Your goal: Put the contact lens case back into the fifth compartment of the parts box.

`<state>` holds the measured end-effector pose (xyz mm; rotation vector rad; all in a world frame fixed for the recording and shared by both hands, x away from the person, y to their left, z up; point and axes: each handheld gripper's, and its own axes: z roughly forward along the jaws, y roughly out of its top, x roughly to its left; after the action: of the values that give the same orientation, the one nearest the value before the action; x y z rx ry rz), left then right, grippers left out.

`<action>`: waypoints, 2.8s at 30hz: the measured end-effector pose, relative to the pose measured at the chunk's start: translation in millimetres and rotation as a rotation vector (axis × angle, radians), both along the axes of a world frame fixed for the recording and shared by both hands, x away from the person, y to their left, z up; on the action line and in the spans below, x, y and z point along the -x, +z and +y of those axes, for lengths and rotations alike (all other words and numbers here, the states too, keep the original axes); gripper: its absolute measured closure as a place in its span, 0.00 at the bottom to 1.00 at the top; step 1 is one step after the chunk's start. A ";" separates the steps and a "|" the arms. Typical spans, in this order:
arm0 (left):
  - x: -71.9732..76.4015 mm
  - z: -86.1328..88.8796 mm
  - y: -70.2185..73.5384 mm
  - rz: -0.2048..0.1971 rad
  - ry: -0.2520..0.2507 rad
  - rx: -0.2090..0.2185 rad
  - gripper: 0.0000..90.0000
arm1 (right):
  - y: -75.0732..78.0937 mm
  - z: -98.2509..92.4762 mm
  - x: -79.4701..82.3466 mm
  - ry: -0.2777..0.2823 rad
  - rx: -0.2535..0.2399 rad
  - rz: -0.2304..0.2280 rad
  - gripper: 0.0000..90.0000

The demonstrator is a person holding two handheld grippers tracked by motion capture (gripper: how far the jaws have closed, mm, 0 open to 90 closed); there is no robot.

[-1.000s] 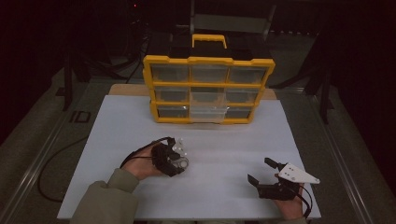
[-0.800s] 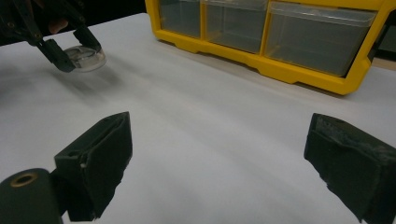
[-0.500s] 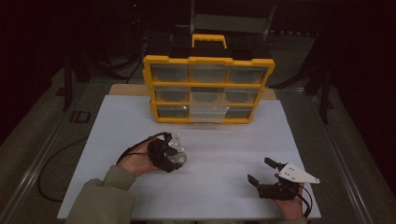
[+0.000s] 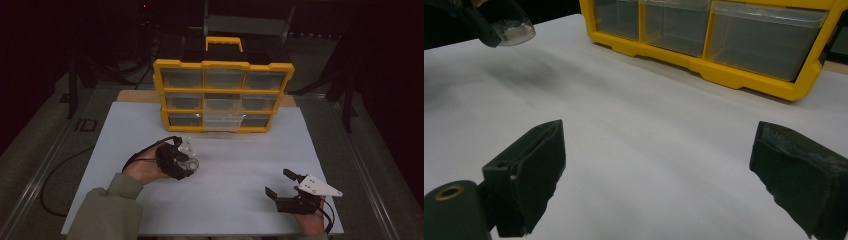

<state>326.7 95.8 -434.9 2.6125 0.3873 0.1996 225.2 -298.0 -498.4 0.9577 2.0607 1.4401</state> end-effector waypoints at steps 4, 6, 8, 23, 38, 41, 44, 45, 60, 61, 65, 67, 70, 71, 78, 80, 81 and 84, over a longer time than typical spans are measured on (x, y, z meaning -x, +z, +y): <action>-1.3 1.6 3.8 -0.011 0.003 0.000 0.55 | 0.1 0.0 0.2 -0.001 -0.001 0.000 0.09; -1.5 2.4 5.5 -0.010 0.003 0.005 0.55 | 0.1 -0.1 0.1 -0.001 -0.002 0.000 0.09; -1.8 3.0 7.5 -0.011 0.002 0.002 0.55 | 0.1 -0.1 0.1 0.000 -0.002 0.000 0.09; -8.5 11.7 19.8 -0.015 0.018 0.025 0.55 | 0.3 -0.2 0.2 -0.002 -0.004 0.000 0.09; -16.0 16.8 35.0 -0.019 0.035 0.055 0.55 | 0.3 -0.4 0.2 -0.003 -0.006 0.000 0.09; -18.2 17.5 37.9 -0.021 0.036 0.056 0.55 | 0.3 -0.4 0.2 -0.002 -0.006 -0.001 0.09; -20.2 17.5 41.2 -0.020 0.038 0.063 0.55 | 0.2 -0.5 0.0 -0.002 -0.007 0.000 0.09; -21.0 17.5 42.5 -0.021 0.038 0.063 0.55 | 0.2 -0.5 0.0 -0.002 -0.007 0.000 0.09; -33.0 16.2 61.0 -0.032 0.045 0.073 0.55 | 0.0 -0.8 -0.2 -0.001 -0.009 0.000 0.09; -33.9 16.2 62.5 -0.033 0.045 0.072 0.55 | 0.0 -0.9 -0.2 -0.001 -0.009 0.000 0.09; -37.1 15.6 67.9 -0.037 0.049 0.072 0.55 | 0.1 -0.6 0.0 0.000 -0.008 0.001 0.09; -38.9 16.0 70.8 -0.035 0.050 0.077 0.55 | 0.2 -0.6 0.1 -0.001 -0.009 0.001 0.09; -41.2 16.2 74.3 -0.040 0.053 0.074 0.55 | 0.3 -1.0 0.1 -0.001 -0.011 -0.001 0.09; -41.9 16.3 75.4 -0.041 0.051 0.072 0.55 | 0.3 -1.0 0.1 -0.002 -0.012 -0.001 0.09; -46.7 14.9 82.4 -0.046 0.057 0.070 0.55 | 0.3 -1.0 0.1 -0.002 -0.011 -0.001 0.09; -48.2 14.7 84.6 -0.042 0.063 0.085 0.55 | 0.3 -1.0 0.1 -0.002 -0.012 -0.001 0.09; -49.5 14.4 86.3 -0.044 0.062 0.084 0.55 | 0.3 -1.0 0.1 -0.002 -0.011 -0.001 0.09; -51.3 13.2 88.5 -0.046 0.065 0.086 0.55 | 0.2 -1.1 0.0 -0.001 -0.013 -0.001 0.09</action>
<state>378.0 109.0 -346.3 2.5087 0.4553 0.2593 225.2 -299.0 -498.2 0.9625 2.0525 1.4550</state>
